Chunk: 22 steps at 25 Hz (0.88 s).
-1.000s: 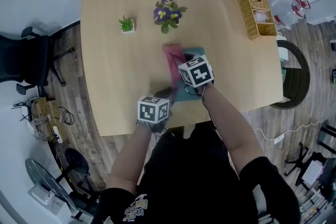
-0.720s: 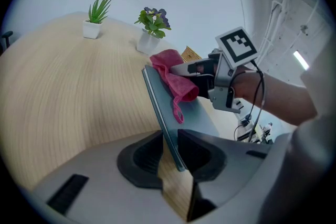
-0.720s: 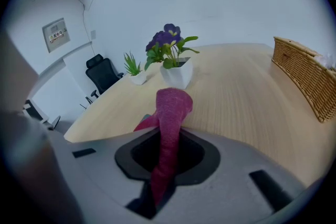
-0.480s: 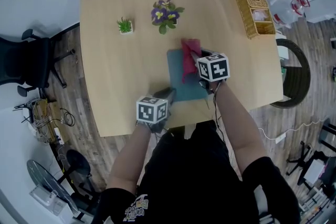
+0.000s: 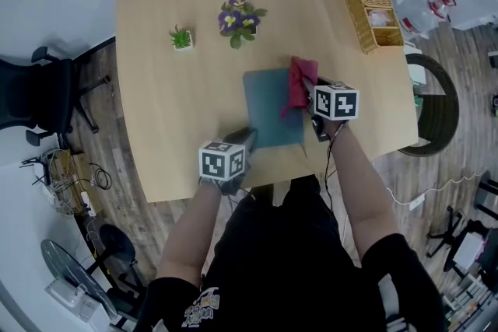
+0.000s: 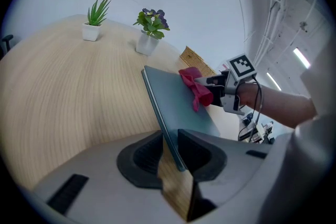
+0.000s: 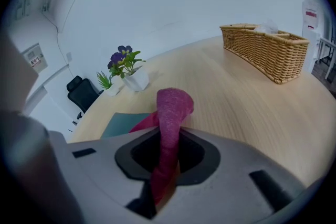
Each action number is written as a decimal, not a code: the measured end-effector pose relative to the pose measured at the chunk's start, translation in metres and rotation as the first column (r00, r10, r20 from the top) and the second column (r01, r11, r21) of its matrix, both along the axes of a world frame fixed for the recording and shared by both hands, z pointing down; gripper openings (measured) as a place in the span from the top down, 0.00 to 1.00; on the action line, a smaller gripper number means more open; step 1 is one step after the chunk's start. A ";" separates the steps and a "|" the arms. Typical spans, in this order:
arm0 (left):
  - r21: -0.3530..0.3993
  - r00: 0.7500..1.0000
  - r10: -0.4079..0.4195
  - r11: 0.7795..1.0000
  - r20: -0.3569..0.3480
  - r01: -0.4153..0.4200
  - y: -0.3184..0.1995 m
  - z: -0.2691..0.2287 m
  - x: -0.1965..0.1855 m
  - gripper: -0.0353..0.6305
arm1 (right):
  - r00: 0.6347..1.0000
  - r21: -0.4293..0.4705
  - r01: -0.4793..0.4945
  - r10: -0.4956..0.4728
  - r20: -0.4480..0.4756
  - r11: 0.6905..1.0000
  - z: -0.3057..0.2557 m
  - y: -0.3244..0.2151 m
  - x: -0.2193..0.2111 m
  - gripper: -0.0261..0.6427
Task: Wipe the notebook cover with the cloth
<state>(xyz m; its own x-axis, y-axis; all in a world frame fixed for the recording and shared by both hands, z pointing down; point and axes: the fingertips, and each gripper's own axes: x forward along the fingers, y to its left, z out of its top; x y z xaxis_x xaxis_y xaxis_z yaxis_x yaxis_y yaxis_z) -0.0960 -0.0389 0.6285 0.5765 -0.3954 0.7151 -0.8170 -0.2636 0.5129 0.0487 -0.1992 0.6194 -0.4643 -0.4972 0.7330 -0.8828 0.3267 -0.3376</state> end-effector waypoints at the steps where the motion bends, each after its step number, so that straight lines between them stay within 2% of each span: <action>1: 0.001 1.000 0.000 1.000 0.002 0.000 0.000 0.000 0.000 0.82 | 1.000 -0.003 -0.002 0.002 0.004 1.000 0.001 0.004 0.003 0.86; 6: 0.008 1.000 -0.001 1.000 0.006 0.001 -0.001 0.000 0.000 0.82 | 0.999 -0.002 -0.012 0.012 0.031 1.000 -0.001 0.032 0.010 0.86; 12: 0.029 1.000 -0.004 1.000 0.019 0.004 0.000 0.000 0.000 0.82 | 0.992 -0.018 -0.028 0.030 0.119 0.999 -0.011 0.072 0.011 0.86; 18: 0.086 0.999 -0.010 0.996 0.034 0.007 0.006 -0.012 -0.005 0.82 | 0.984 0.016 -0.026 0.023 0.179 1.000 -0.038 0.105 0.008 0.86; 22: 0.141 1.000 -0.015 0.990 0.005 0.015 0.011 -0.036 -0.007 0.83 | 0.979 0.055 -0.030 0.019 0.201 0.998 -0.060 0.122 0.004 0.86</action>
<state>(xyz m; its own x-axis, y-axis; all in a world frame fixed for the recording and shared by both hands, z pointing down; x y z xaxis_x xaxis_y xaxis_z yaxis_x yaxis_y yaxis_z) -0.1031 -0.0275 0.5927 0.5653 -0.5009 0.6554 -0.8245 -0.3204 0.4664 0.0524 -0.0770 0.5597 -0.5863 -0.5489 0.5958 -0.8069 0.3300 -0.4900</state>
